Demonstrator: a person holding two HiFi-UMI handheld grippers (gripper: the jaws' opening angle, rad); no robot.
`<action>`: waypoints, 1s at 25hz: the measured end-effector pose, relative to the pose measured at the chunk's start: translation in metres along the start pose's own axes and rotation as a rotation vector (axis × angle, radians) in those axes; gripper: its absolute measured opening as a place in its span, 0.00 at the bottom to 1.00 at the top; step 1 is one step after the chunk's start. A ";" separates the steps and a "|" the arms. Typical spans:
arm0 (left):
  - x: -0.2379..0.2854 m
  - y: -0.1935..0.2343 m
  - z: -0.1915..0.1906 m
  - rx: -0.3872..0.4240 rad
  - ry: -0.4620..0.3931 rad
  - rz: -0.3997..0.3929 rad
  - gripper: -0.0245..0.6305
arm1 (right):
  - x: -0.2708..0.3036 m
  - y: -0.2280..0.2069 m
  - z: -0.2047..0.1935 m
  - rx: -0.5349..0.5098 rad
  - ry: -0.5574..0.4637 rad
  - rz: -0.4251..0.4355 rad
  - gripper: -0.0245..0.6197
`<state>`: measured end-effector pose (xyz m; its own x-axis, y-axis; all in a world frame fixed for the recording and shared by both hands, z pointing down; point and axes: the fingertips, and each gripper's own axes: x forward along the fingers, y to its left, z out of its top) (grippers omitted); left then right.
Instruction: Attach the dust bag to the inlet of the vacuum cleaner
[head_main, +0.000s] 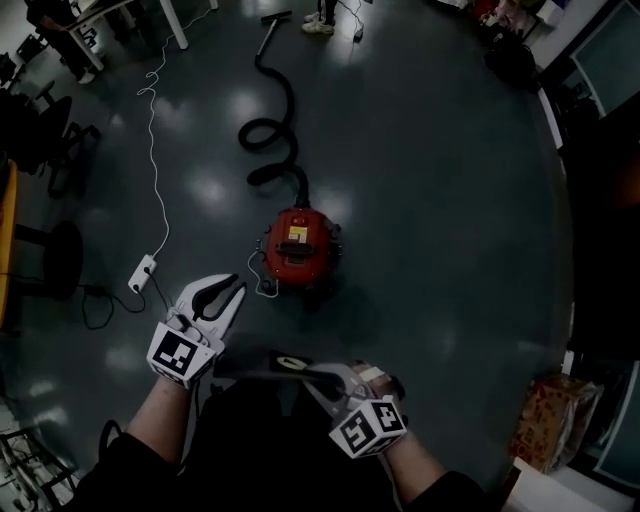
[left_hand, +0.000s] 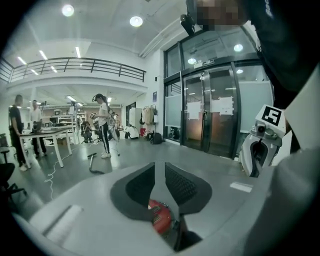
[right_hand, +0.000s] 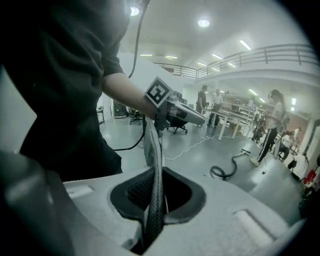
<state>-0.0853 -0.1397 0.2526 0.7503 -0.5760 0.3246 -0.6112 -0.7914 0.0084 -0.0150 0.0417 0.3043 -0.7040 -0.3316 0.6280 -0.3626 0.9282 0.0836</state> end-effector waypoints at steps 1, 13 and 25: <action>0.007 0.002 -0.009 0.003 0.016 0.014 0.15 | 0.002 -0.004 -0.004 0.005 -0.005 0.013 0.08; 0.093 0.012 -0.110 0.171 0.125 -0.116 0.22 | 0.055 -0.016 -0.072 0.097 0.011 0.031 0.08; 0.163 0.029 -0.196 0.286 0.114 -0.237 0.31 | 0.124 -0.007 -0.152 0.156 0.054 0.011 0.08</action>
<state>-0.0305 -0.2168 0.4911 0.8196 -0.3569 0.4483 -0.3176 -0.9341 -0.1630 -0.0068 0.0196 0.4994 -0.6760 -0.3085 0.6692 -0.4489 0.8926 -0.0420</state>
